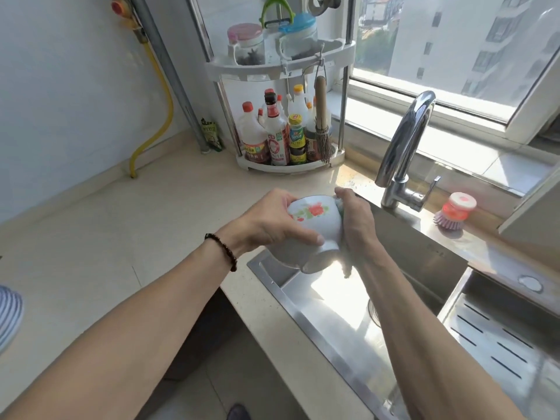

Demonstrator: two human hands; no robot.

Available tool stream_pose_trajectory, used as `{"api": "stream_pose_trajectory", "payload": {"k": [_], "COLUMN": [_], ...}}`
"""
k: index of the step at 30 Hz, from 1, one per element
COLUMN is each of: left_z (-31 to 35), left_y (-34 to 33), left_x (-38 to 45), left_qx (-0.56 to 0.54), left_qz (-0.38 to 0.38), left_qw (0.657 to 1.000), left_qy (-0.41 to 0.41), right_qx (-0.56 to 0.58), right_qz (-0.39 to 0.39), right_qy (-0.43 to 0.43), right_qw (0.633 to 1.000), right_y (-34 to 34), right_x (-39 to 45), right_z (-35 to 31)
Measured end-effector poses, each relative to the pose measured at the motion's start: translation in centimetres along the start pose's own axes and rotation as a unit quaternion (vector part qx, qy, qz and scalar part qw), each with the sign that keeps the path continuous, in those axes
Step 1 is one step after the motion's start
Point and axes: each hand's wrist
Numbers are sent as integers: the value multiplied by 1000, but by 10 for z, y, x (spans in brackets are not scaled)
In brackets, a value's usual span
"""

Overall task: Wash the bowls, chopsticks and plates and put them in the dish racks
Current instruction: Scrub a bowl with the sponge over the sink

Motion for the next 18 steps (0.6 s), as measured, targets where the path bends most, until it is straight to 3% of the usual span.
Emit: {"api": "stream_pose_trajectory", "payload": {"k": [4, 6, 10, 14, 15, 18], "left_z": [-6, -6, -4, -5, -4, -4], "left_y": [-12, -15, -19, -19, -18, -14], "left_x": [9, 10, 4, 15, 14, 5], "left_qx": [-3, 16, 5, -30, -13, -14], "left_qz": [127, 156, 124, 193, 188, 133], "left_qw": [992, 986, 990, 979, 980, 989], "left_qy": [-29, -54, -64, -65, -63, -63], "right_qx": [-100, -115, 86, -120, -110, 75], "right_qz": [-61, -48, -6, -26, -29, -10], "right_qy": [83, 117, -15, 89, 91, -8], "right_qw": [990, 985, 996, 989, 989, 997], "right_y": [-19, -23, -13, -29, -29, -18], "right_x": [-14, -19, 2, -9, -9, 9], "right_z": [14, 21, 4, 5, 8, 3]}}
Point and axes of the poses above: each hand's wrist, its own x-axis towards the middle knuckle, its own y-axis out of the back of the hand, z = x × y, and after that the axes turned 7 degrees about y, right-handed
